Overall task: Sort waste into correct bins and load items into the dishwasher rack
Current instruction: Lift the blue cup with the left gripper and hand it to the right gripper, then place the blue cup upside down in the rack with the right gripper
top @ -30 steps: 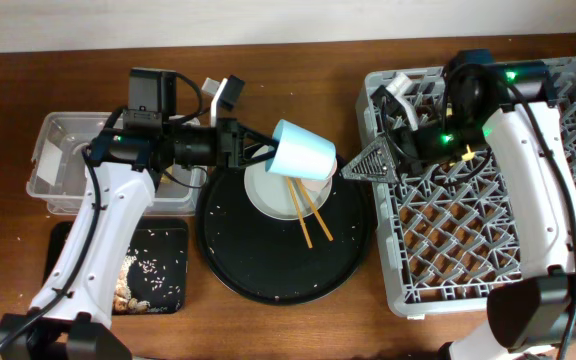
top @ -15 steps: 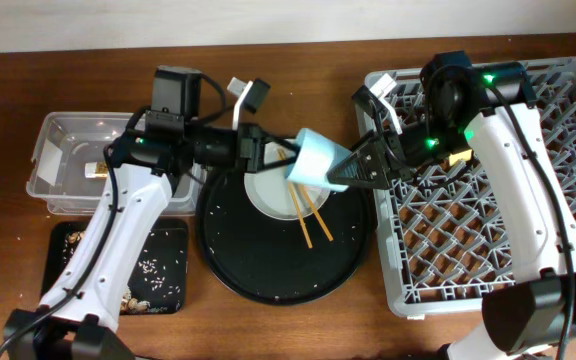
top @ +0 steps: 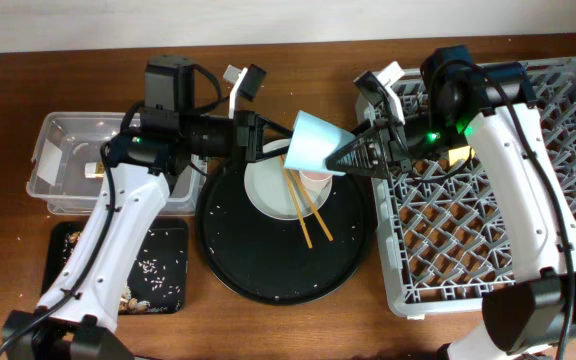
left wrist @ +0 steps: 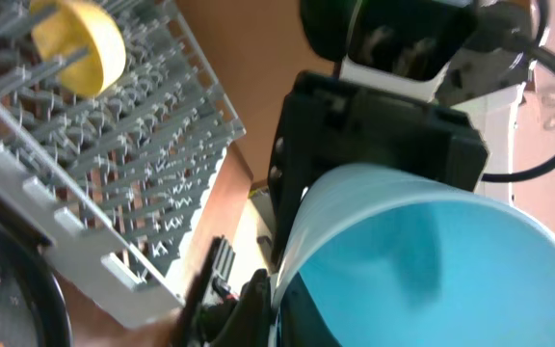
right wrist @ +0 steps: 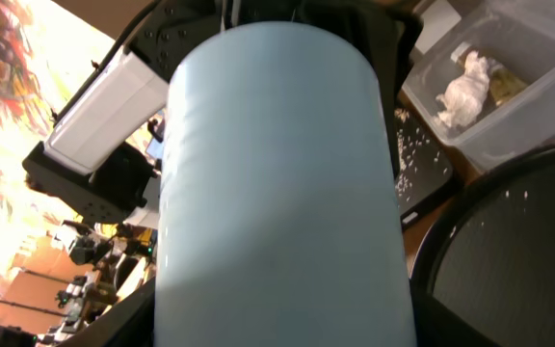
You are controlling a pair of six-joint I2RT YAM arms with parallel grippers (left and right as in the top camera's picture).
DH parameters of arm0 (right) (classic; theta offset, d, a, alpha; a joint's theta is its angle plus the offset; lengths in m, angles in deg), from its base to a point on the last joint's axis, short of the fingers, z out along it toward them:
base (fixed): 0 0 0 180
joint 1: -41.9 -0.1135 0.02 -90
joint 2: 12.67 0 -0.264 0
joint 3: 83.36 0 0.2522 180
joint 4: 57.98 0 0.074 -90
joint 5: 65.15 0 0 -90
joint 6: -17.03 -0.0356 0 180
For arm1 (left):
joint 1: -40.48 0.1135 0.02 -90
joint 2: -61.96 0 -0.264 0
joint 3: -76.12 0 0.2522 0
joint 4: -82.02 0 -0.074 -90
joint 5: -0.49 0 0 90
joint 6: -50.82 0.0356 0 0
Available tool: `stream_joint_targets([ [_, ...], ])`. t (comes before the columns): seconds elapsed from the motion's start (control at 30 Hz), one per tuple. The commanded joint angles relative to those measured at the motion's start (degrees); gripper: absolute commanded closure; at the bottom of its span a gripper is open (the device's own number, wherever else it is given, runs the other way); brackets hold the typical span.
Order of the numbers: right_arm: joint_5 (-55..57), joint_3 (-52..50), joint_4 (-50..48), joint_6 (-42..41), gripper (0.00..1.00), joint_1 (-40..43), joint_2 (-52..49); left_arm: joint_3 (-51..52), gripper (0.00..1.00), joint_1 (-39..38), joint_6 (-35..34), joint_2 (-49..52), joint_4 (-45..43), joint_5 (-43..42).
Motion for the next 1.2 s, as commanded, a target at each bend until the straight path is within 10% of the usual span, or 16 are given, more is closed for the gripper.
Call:
stream_joint_targets([
  [0.0, -4.07, 0.31, -0.83, 0.66, 0.40, 3.80, 0.26, -0.37, 0.93, -1.18, 4.04, -0.44, 5.75, 1.92],
  [0.2, 3.50, 0.31, -1.75, 0.63, 0.40, 5.22, 0.26, -0.37, 0.53, -0.15, 5.01, -0.44, 9.51, 18.60],
  [0.37, 27.71, 0.31, -6.86, -14.64, 0.50, 13.16, 0.26, -0.37, 0.53, 0.35, 5.01, -0.44, 25.09, 40.96],
  [0.53, 64.96, 0.28, -13.05, -40.44, 0.50, 14.03, 0.02, -0.37, 0.54, -3.74, 5.01, -0.44, 28.61, 42.32],
  [0.9, 66.53, -17.38, -25.92, -41.83, 0.49, 8.07, -0.20, -0.37, 0.54, -6.19, 4.98, -0.44, 28.57, 46.99],
  [0.97, 66.58, -17.53, -26.49, -41.83, 0.36, 8.13, -0.17, -0.37, 0.54, -6.19, 5.01, -0.44, 28.59, 46.99],
  [1.03, 66.53, -17.51, -26.43, -41.83, 0.01, 8.13, -0.17, -0.37, 0.53, -6.19, 4.98, -0.44, 28.33, 48.39],
  [1.17, 66.51, -9.16, -20.33, -41.86, 0.02, 8.13, -0.15, -0.37, 0.51, -7.58, 2.29, -0.28, 20.37, 50.23],
])
